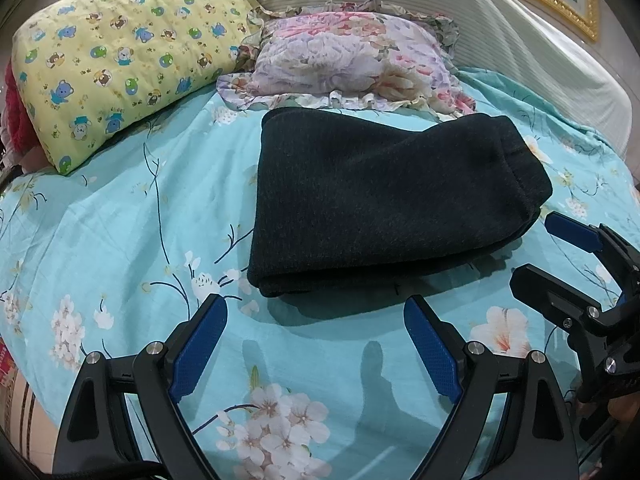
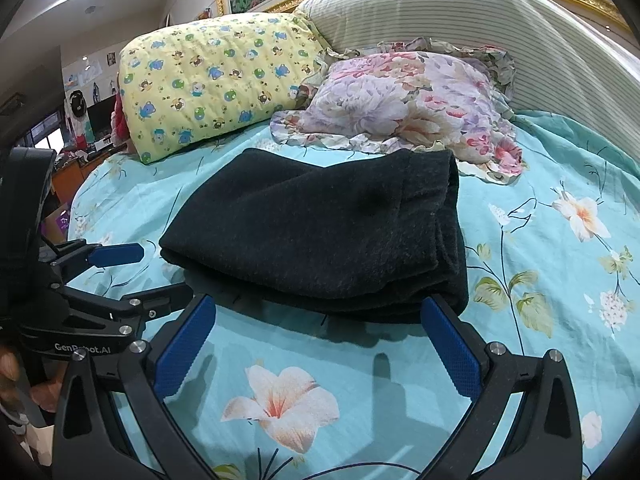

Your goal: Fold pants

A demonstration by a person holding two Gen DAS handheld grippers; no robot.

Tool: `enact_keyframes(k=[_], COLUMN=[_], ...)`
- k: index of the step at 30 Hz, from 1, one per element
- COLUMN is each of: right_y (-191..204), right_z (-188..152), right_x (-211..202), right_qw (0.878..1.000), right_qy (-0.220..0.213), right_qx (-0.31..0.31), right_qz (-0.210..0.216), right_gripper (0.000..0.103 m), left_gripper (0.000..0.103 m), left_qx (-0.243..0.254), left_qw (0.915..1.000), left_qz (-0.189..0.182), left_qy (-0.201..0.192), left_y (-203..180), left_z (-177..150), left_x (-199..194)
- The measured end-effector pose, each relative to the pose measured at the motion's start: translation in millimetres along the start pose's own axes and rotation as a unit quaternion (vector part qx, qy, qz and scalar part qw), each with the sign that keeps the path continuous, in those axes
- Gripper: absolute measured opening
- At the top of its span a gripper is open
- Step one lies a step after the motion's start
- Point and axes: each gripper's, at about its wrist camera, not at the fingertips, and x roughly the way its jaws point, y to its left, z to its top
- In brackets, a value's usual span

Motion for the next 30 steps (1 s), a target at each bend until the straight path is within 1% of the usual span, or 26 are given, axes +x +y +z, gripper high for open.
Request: enact_keyframes(k=[23,25,30], right_y=[2,1,0], right_z=[6,6,9], right_x=[-6,-5,-7], right_qw=[1.000,1.000,1.000], right_qy=[-0.009,-0.009,-0.013], right_qx=[0.002,0.003,0.004], right_qz=[0.002,0.003,0.001], right_gripper=[0.102,0.102,0.102], left_gripper=[0.091,0.091,0.091], left_qx=[-0.009,-0.010,-0.028], left_qw=[0.9999,0.9999,0.9991], left_qz=[-0.004,-0.006,-0.020], left_qy=[-0.008,-0.008,-0.022], left_y=[4,4,11], left_z=[5,5,14], left_x=[-7,-7,-12])
